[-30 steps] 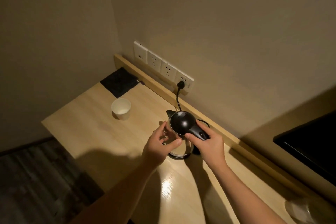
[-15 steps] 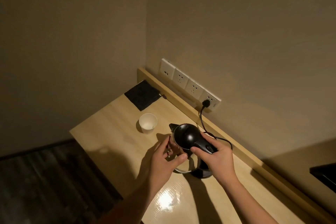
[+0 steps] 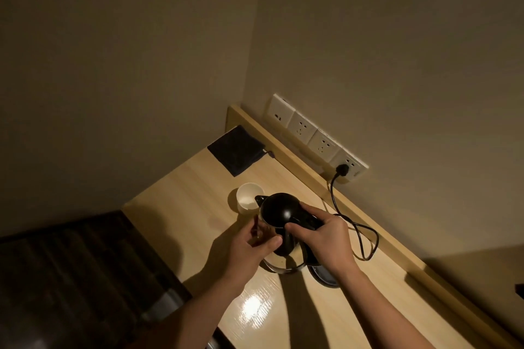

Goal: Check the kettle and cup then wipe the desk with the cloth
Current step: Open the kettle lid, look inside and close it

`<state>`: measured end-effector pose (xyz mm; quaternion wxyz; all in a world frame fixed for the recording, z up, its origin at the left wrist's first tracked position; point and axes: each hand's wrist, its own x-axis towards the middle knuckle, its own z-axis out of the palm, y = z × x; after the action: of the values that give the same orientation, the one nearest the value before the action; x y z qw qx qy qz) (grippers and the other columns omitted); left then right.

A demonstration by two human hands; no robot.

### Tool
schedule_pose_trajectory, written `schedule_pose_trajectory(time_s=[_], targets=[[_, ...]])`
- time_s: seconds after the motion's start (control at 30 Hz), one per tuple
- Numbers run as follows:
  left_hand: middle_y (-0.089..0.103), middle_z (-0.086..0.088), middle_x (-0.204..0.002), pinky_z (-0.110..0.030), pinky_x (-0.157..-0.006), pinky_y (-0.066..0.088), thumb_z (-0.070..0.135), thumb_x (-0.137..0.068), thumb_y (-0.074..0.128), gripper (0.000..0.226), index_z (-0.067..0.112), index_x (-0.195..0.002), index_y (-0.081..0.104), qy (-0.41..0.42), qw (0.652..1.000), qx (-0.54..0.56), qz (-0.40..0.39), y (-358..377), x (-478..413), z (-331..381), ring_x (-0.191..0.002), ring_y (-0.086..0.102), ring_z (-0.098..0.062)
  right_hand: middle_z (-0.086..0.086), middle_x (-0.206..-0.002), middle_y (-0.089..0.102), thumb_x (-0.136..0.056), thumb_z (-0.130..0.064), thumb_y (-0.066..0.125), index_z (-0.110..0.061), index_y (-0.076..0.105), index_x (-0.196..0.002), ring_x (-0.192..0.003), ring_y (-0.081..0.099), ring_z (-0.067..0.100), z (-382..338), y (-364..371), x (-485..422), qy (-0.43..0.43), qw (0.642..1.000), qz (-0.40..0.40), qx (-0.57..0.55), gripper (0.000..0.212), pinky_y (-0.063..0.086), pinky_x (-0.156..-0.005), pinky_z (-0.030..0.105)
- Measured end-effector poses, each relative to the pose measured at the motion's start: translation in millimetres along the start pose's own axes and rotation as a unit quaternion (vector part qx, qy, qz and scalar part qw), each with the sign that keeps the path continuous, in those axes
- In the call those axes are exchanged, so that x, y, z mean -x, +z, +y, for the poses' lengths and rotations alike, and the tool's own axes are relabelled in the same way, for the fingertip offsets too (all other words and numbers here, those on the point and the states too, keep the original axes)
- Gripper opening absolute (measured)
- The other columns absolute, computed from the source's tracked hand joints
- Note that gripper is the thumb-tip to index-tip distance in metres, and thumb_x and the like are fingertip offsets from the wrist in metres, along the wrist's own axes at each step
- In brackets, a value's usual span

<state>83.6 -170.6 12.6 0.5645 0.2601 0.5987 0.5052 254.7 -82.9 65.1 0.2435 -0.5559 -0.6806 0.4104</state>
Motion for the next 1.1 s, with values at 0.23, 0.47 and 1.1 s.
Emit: schedule_pose_trajectory(time_s=[0.23,0.47,1.1], targets=[[0.078,0.013,-0.117,-0.018,-0.086,0.056,0.022,-0.085,0.086,0.046,0.040,-0.124,0.068,-0.036,0.998,0.032,-0.032,-10,-13,-1,-0.115,0.070,-0.001,-0.013,-0.113,0.077,-0.079,-0.038,0.089,-0.025,0.071,-0.133,-0.100,0.072,0.002,-14,5,-10,0.013,0.999,-0.009,0.049,0.058,0.063,-0.081,0.024],[0.078,0.015,-0.116,-0.022,-0.091,0.053,0.027,-0.084,0.087,0.042,0.040,-0.119,0.070,-0.063,0.997,0.038,-0.031,-10,-18,-4,-0.117,0.068,-0.003,-0.009,-0.117,0.076,-0.079,-0.038,0.090,-0.025,0.071,-0.133,-0.100,0.071,0.005,-19,7,-15,0.026,0.996,-0.011,0.087,0.058,0.062,-0.080,0.024],[0.081,0.010,-0.109,-0.038,-0.102,0.057,0.034,-0.084,0.085,0.033,0.031,-0.116,0.076,-0.097,0.993,0.055,-0.031,-4,-18,-7,-0.114,0.072,-0.012,-0.005,-0.120,0.075,-0.081,-0.050,0.085,-0.025,0.069,-0.135,-0.095,0.068,0.007,-23,7,-29,0.026,0.981,-0.028,0.188,0.062,0.060,-0.074,0.026]])
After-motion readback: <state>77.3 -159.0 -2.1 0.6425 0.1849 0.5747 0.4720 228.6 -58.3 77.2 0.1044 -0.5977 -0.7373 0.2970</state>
